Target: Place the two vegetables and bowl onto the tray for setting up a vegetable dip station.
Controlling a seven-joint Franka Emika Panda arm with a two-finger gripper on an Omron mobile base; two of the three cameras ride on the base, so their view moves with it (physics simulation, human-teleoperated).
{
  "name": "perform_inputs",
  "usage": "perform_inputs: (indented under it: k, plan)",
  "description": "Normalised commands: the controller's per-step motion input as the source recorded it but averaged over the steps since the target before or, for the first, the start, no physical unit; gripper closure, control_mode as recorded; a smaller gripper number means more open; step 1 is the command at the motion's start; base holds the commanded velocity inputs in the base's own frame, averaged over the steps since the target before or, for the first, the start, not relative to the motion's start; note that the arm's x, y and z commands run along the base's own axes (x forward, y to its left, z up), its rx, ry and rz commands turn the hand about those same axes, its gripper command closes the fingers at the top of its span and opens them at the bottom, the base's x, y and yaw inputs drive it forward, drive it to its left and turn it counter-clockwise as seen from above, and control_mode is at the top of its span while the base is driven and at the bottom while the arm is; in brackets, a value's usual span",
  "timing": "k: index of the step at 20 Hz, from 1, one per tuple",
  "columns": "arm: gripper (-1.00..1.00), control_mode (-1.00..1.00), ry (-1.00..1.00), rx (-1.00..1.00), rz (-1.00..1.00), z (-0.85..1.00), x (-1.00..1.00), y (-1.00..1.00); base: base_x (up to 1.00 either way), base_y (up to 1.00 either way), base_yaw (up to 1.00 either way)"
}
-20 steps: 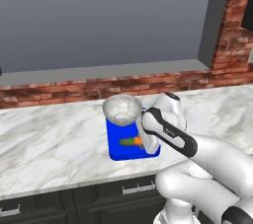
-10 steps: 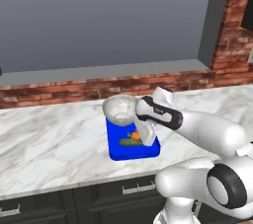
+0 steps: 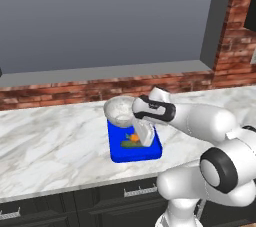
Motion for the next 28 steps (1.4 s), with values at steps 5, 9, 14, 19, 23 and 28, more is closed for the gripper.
perform_inputs:
  k: [5,9,14,19,23,28]
  plan:
    - [1.00,-1.00,0.00,0.00,0.00,-0.20,-0.01,0.10,0.00,0.00,0.00]
    - [1.00,-1.00,0.00,0.00,0.00,-0.20,-0.01,0.06,0.00,0.00,0.00]
    - [1.00,-1.00,0.00,0.00,-0.01,-0.18,0.00,0.04,0.00,0.00,0.00]
    - [1.00,-1.00,-0.01,0.00,0.00,-0.17,0.01,0.06,0.00,0.00,0.00]
    - [1.00,-1.00,-0.04,0.00,0.00,-0.14,0.01,0.07,0.00,0.00,0.00]
    - [1.00,-1.00,-0.11,0.00,0.00,-0.16,-0.02,0.10,0.00,0.00,0.00]
